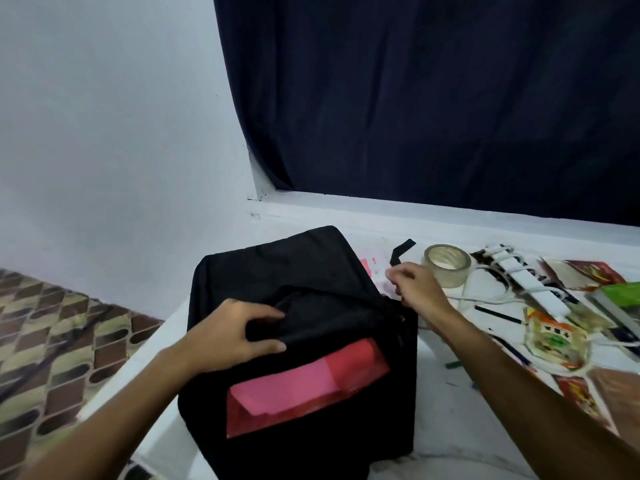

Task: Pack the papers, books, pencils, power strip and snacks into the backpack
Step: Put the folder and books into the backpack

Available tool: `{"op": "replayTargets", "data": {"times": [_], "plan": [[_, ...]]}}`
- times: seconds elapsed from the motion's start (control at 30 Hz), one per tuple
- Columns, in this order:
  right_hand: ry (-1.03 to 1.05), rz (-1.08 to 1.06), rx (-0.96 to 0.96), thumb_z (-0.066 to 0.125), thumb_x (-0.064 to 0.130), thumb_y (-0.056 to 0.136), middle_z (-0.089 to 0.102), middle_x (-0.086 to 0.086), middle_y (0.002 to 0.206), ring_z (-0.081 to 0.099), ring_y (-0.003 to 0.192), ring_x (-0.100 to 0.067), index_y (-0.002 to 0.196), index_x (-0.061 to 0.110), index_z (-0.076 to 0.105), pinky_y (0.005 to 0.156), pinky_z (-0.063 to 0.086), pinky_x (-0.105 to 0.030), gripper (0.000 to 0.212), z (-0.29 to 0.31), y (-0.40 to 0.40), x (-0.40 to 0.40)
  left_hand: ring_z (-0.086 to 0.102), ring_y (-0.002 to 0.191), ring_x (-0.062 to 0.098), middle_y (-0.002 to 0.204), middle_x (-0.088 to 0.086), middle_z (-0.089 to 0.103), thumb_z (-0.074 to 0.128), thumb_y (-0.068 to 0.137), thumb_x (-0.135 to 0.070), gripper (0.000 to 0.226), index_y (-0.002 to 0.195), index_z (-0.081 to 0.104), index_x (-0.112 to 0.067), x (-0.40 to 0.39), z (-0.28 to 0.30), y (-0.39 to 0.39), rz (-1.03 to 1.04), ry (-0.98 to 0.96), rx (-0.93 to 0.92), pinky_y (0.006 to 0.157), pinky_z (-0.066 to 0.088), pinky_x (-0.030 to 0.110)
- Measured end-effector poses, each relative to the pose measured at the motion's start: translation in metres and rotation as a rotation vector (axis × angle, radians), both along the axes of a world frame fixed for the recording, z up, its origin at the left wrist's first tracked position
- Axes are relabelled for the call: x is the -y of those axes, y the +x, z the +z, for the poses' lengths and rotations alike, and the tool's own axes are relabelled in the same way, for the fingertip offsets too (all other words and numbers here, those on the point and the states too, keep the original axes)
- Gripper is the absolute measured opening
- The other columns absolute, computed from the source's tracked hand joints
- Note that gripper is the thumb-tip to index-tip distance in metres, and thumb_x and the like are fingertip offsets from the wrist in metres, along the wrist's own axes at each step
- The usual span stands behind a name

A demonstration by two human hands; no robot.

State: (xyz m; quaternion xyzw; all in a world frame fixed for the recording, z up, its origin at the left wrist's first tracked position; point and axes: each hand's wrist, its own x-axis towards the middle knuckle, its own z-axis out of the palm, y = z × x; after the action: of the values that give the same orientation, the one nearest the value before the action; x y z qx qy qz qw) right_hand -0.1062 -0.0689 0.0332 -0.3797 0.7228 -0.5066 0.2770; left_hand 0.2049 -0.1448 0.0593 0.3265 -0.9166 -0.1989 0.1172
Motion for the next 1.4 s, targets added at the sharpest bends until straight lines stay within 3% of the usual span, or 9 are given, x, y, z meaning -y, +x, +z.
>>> {"op": "replayTargets", "data": {"times": [0.1, 0.2, 0.33, 0.67, 0.87, 1.1, 1.17, 1.27, 1.4], "plan": [[0.114, 0.099, 0.000, 0.054, 0.059, 0.084, 0.063, 0.002, 0.121, 0.059, 0.106, -0.011, 0.117, 0.021, 0.062, 0.094, 0.042, -0.029, 0.051, -0.014, 0.007, 0.006, 0.056, 0.107, 0.017, 0.112, -0.004, 0.067, 0.045, 0.074, -0.080, 0.073, 0.112, 0.070, -0.024, 0.002, -0.013, 0.013, 0.269, -0.392, -0.137, 0.092, 0.047, 0.035], [0.179, 0.179, 0.061, 0.052, 0.072, 0.078, 0.038, 0.009, 0.148, 0.036, 0.138, -0.016, 0.148, 0.028, 0.030, 0.109, 0.027, -0.032, 0.085, -0.021, 0.022, 0.019, 0.030, 0.137, 0.039, 0.149, 0.015, 0.037, 0.041, 0.058, -0.088, 0.095, 0.136, 0.051, -0.036, 0.013, -0.027, 0.035, 0.669, -0.170, 0.026, 0.109, 0.031, 0.052], [0.156, 0.236, -0.090, 0.059, 0.061, 0.077, 0.056, 0.012, 0.133, 0.052, 0.124, -0.016, 0.137, 0.036, 0.039, 0.105, 0.040, -0.036, 0.068, -0.038, 0.037, 0.028, 0.029, 0.142, 0.022, 0.156, 0.004, 0.028, 0.055, 0.044, -0.084, 0.115, 0.143, 0.044, -0.026, 0.017, -0.052, 0.042, 0.655, 0.318, -0.164, 0.117, 0.022, 0.033], [0.141, 0.141, -0.257, 0.060, 0.031, 0.089, 0.061, -0.004, 0.126, 0.055, 0.116, -0.028, 0.136, 0.032, 0.046, 0.098, 0.044, -0.034, 0.050, -0.054, 0.001, 0.015, 0.022, 0.146, 0.025, 0.160, 0.007, 0.020, 0.056, 0.049, -0.082, 0.114, 0.145, 0.043, -0.022, 0.021, -0.066, -0.008, 0.621, 0.288, -0.119, 0.119, 0.020, 0.040], [0.154, 0.073, -0.281, 0.062, 0.025, 0.088, 0.062, -0.006, 0.126, 0.055, 0.118, -0.029, 0.133, 0.025, 0.051, 0.100, 0.044, -0.037, 0.046, -0.057, -0.043, -0.003, 0.017, 0.148, 0.024, 0.161, 0.011, 0.015, 0.070, 0.080, -0.053, 0.080, 0.146, 0.041, -0.019, 0.014, -0.071, -0.056, 0.566, 0.246, -0.092, 0.118, 0.017, 0.035], [0.161, 0.025, -0.282, 0.061, 0.029, 0.085, 0.065, -0.005, 0.119, 0.058, 0.112, -0.029, 0.125, 0.028, 0.056, 0.097, 0.046, -0.042, 0.040, -0.061, -0.062, -0.016, 0.019, 0.147, 0.029, 0.160, 0.011, 0.016, 0.067, 0.069, -0.071, 0.095, 0.145, 0.042, -0.020, 0.003, -0.076, -0.074, 0.560, 0.224, -0.067, 0.118, 0.022, 0.042], [0.157, 0.034, -0.261, 0.060, 0.033, 0.083, 0.065, -0.003, 0.117, 0.059, 0.111, -0.028, 0.122, 0.030, 0.056, 0.096, 0.047, -0.042, 0.039, -0.060, -0.060, -0.018, 0.018, 0.145, 0.036, 0.159, 0.013, 0.013, 0.062, 0.061, -0.080, 0.105, 0.145, 0.040, -0.021, 0.002, -0.074, -0.074, 0.570, 0.105, -0.015, 0.116, 0.024, 0.052], [0.175, 0.047, -0.268, 0.059, 0.037, 0.085, 0.064, -0.005, 0.120, 0.058, 0.112, -0.028, 0.121, 0.026, 0.058, 0.097, 0.046, -0.039, 0.038, -0.054, -0.058, -0.019, 0.009, 0.143, 0.048, 0.159, 0.023, 0.004, 0.080, 0.069, -0.048, 0.096, 0.147, 0.034, -0.018, -0.003, -0.066, -0.082, 0.453, -0.334, 0.057, 0.107, 0.024, 0.065], [0.319, 0.027, -0.380, 0.050, 0.052, 0.089, 0.064, -0.010, 0.117, 0.059, 0.108, -0.031, 0.114, 0.018, 0.063, 0.085, 0.046, -0.034, 0.045, -0.033, -0.070, -0.033, 0.045, 0.113, 0.044, 0.133, 0.023, 0.046, 0.075, 0.060, -0.004, 0.064, 0.120, 0.054, -0.014, -0.017, -0.046, -0.112, 0.050, -0.834, -0.097, 0.082, 0.047, 0.055]]}}
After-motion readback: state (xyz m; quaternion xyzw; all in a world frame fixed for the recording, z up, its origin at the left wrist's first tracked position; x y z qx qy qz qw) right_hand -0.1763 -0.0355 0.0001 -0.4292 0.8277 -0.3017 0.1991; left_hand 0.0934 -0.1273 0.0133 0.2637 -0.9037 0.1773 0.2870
